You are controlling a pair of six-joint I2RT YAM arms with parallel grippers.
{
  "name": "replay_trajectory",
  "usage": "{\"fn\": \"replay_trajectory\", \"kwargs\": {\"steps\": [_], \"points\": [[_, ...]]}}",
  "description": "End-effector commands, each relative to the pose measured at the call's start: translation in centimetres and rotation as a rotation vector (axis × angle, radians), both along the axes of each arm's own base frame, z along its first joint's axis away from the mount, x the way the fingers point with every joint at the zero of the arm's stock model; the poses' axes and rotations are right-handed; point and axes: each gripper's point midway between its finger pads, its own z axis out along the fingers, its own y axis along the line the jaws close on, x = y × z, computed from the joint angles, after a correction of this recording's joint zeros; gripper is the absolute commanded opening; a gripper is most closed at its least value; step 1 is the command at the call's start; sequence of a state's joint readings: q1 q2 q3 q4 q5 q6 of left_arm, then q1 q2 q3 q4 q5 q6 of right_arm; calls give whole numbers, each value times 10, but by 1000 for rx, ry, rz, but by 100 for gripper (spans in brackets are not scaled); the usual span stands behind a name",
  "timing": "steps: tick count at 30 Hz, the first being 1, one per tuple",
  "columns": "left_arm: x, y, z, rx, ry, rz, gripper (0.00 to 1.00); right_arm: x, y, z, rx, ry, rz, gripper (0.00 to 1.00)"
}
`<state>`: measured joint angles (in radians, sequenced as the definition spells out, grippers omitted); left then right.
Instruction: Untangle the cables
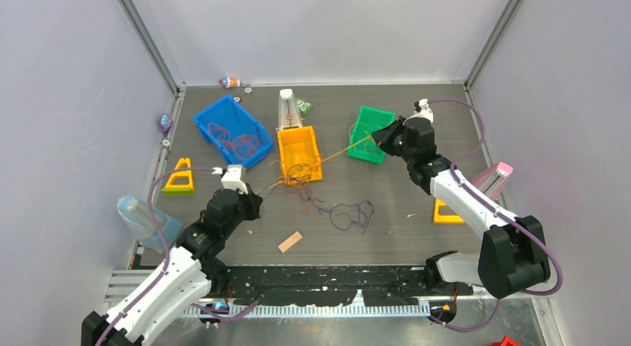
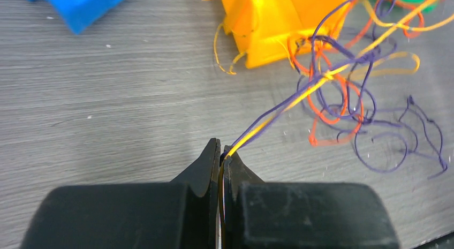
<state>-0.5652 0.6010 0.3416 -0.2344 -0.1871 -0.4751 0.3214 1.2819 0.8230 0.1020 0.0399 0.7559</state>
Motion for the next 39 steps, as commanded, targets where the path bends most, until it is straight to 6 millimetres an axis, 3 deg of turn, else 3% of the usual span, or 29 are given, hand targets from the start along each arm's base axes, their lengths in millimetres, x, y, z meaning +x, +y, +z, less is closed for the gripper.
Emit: {"fn": "replay_trajectory", "kwargs": {"steps": [1,8,10,11,13,16,18,19,21,23,27,31,34,39], "points": [[0,41,-6,13,24,197,0,13,-30,39,-7,-90,-58,5],[-6,84,-8,-26,7,421,0,23,-71,56,7,-112,-155,5],[-6,86,-3,-49,-16,436,0,23,-68,63,26,-124,-121,5],[-3,77,4,-69,-41,386,0,22,-65,66,26,-133,-94,5],[2,59,18,-90,-89,271,13,22,-46,74,37,-157,18,5],[5,38,32,-80,-93,134,13,19,-16,82,65,-170,200,6],[6,34,31,-49,-33,111,14,13,-3,81,60,-161,267,22],[6,34,30,-35,-7,108,22,7,8,76,53,-143,298,49],[7,33,28,-17,40,108,47,-3,23,65,15,-109,330,73],[7,33,28,-14,71,120,67,-12,36,51,-13,-87,329,79],[8,35,36,-10,54,128,97,-36,65,5,38,-7,359,82],[6,39,52,47,27,124,99,-58,104,-25,53,49,435,81],[6,31,58,68,21,73,100,-79,138,-40,42,71,531,73],[14,8,51,37,34,-19,99,-103,175,-61,-182,-22,800,61]]}}
